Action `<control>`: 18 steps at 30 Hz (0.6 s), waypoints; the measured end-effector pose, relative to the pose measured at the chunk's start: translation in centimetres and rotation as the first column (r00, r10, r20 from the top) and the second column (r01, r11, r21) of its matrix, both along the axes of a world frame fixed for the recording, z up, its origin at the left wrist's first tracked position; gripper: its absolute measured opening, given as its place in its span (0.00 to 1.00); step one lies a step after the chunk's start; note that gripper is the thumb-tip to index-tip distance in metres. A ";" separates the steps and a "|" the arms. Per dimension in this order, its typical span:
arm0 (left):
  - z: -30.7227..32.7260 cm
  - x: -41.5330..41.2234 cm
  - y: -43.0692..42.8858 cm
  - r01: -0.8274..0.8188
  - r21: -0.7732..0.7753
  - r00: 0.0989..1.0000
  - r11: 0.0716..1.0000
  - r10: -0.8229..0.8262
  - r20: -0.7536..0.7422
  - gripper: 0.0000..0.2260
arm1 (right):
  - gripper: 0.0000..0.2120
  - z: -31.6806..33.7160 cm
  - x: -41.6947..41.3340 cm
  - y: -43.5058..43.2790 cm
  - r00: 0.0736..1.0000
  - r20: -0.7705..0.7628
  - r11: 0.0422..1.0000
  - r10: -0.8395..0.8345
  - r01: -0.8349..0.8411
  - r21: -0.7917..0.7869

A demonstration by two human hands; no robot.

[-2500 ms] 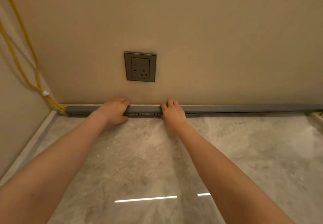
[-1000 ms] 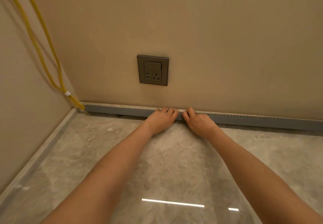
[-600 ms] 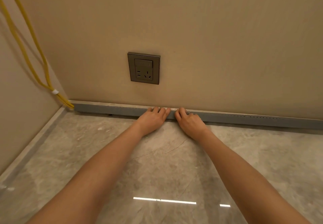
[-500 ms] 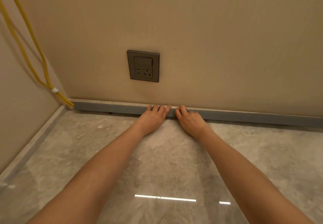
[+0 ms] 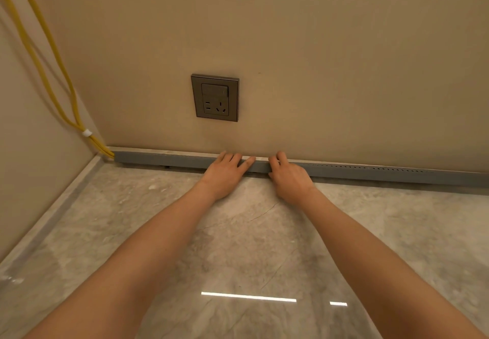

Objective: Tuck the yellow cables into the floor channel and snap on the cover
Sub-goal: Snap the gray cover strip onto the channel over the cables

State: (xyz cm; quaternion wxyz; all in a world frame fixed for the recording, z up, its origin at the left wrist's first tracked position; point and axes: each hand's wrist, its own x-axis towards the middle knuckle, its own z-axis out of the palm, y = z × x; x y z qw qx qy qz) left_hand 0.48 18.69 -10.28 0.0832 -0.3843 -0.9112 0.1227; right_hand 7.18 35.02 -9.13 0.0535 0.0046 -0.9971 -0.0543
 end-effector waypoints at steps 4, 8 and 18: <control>0.8 0.2 0.1 -0.022 -0.046 1.000 0.999 0.021 -0.005 0.23 | 0.15 0.4 0.5 -0.3 1.000 0.017 1.000 0.005 -0.004 -0.027; 1.1 0.5 0.8 -0.006 -0.025 1.000 1.000 0.007 0.029 0.25 | 0.16 0.6 0.7 -0.5 1.000 -0.003 1.000 -0.009 0.009 -0.016; 2.3 1.1 2.1 0.033 -0.043 0.999 0.999 -0.033 -0.005 0.24 | 0.13 2.0 0.9 -0.3 0.997 -0.040 0.998 -0.062 0.062 -0.012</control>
